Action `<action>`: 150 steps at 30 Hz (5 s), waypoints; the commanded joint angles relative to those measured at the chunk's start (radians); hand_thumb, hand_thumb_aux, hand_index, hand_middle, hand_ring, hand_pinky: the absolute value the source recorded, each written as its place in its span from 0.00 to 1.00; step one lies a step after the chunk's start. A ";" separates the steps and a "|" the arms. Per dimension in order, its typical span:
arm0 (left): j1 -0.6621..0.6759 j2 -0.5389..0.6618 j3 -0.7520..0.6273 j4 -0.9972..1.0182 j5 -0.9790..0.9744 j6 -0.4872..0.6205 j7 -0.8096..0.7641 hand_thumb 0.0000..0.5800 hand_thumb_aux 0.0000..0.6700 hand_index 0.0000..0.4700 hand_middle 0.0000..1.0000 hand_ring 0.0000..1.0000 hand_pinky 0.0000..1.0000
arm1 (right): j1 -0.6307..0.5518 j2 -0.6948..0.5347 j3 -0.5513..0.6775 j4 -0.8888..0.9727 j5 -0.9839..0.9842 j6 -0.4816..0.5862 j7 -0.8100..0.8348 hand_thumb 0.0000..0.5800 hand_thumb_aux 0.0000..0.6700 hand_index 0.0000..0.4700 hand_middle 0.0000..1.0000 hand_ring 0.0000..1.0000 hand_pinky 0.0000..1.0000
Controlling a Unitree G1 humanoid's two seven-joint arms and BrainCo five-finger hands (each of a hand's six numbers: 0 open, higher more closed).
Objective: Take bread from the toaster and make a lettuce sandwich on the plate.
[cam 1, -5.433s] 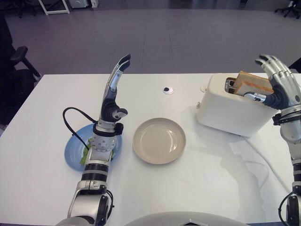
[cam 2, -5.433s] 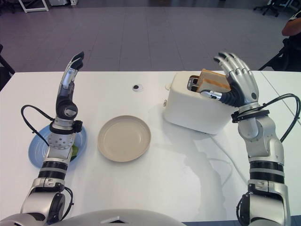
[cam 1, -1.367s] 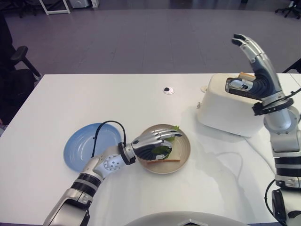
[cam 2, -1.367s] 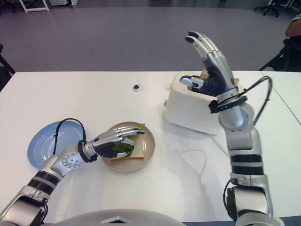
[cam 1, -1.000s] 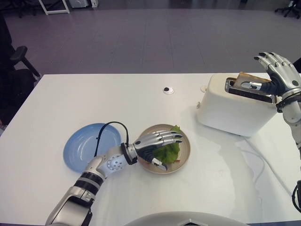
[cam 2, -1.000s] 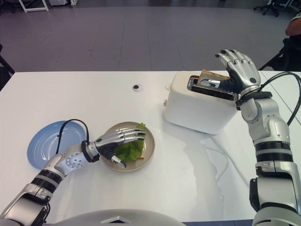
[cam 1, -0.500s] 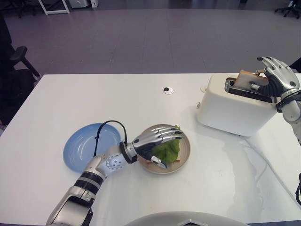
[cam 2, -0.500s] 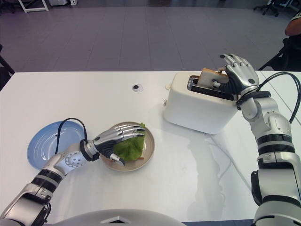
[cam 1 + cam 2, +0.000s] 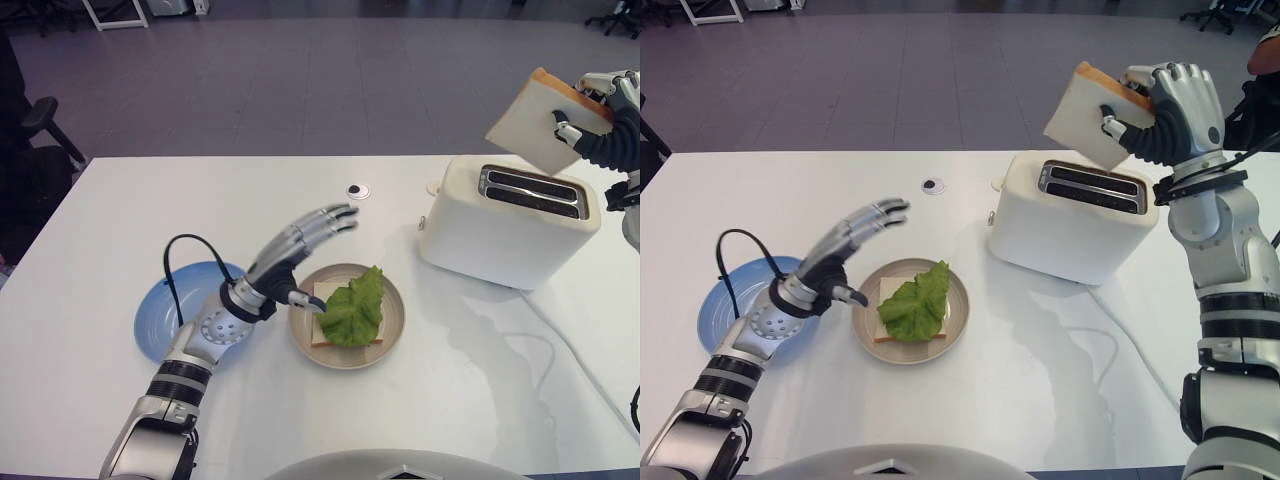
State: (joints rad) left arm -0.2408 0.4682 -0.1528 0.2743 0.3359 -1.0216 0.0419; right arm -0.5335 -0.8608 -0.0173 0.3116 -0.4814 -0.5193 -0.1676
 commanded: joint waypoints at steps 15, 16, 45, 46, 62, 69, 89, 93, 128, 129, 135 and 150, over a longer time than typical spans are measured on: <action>0.216 0.277 -0.181 -0.410 -0.886 -0.080 -0.551 0.00 0.00 0.00 0.00 0.00 0.00 | 0.138 0.319 0.346 -0.374 0.283 0.063 0.553 1.00 1.00 1.00 1.00 1.00 1.00; 0.224 0.280 -0.182 -0.418 -0.901 -0.076 -0.582 0.00 0.00 0.00 0.00 0.00 0.00 | 0.142 0.340 0.369 -0.363 0.273 0.068 0.568 1.00 1.00 1.00 1.00 1.00 1.00; 0.169 0.105 -0.108 0.083 0.107 0.003 -0.530 0.00 0.00 0.00 0.00 0.00 0.00 | 0.055 0.531 0.521 0.182 -0.026 -0.078 0.458 0.21 0.11 0.11 0.87 0.87 0.87; 0.171 0.111 -0.113 0.082 0.100 -0.001 -0.526 0.00 0.00 0.00 0.00 0.00 0.00 | 0.050 0.533 0.516 0.183 -0.028 -0.079 0.447 0.00 0.00 0.00 0.81 0.81 0.81; 0.137 0.104 -0.091 0.017 -0.015 -0.038 -0.390 0.00 0.00 0.00 0.00 0.00 0.00 | 0.005 0.608 0.297 0.133 0.166 -0.063 0.329 0.00 0.00 0.00 0.44 0.44 0.44; 0.123 0.109 -0.112 -0.184 -0.443 -0.089 -0.376 1.00 1.00 1.00 0.28 0.28 0.28 | 0.167 0.499 0.400 -0.166 0.584 -0.086 0.796 1.00 1.00 1.00 1.00 1.00 1.00; 0.218 0.261 -0.338 0.010 -0.273 -0.023 -0.791 1.00 1.00 1.00 1.00 1.00 1.00 | 0.327 0.298 0.633 -0.072 0.428 -0.088 1.326 1.00 1.00 1.00 1.00 1.00 1.00; 0.192 0.213 -0.275 0.050 -0.186 -0.003 -0.714 0.99 0.91 0.91 1.00 1.00 1.00 | 0.256 0.390 0.595 0.061 0.292 -0.110 1.109 1.00 1.00 1.00 1.00 1.00 1.00; -0.030 -0.149 0.122 0.060 -0.251 -0.035 -0.079 0.00 0.00 0.00 0.00 0.00 0.00 | 0.186 0.671 0.148 -0.075 0.554 -0.213 0.507 0.00 0.00 0.00 0.00 0.00 0.00; -0.030 -0.151 0.124 0.060 -0.246 -0.037 -0.080 0.00 0.00 0.00 0.00 0.00 0.00 | 0.187 0.671 0.147 -0.076 0.553 -0.213 0.507 0.00 0.00 0.00 0.00 0.00 0.00; -0.031 -0.160 0.135 0.071 -0.238 -0.046 -0.090 0.00 0.00 0.00 0.00 0.00 0.00 | 0.193 0.675 0.140 -0.078 0.548 -0.219 0.504 0.00 0.00 0.00 0.00 0.00 0.00; -0.029 -0.176 0.131 0.063 -0.248 -0.043 -0.120 0.00 0.00 0.00 0.00 0.00 0.00 | 0.209 0.678 0.124 -0.111 0.552 -0.215 0.507 0.00 0.00 0.00 0.00 0.00 0.00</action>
State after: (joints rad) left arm -0.2701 0.2936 -0.0258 0.3367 0.0959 -1.0693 -0.0676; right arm -0.3314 -0.1799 0.1142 0.2147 0.0679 -0.7424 0.3346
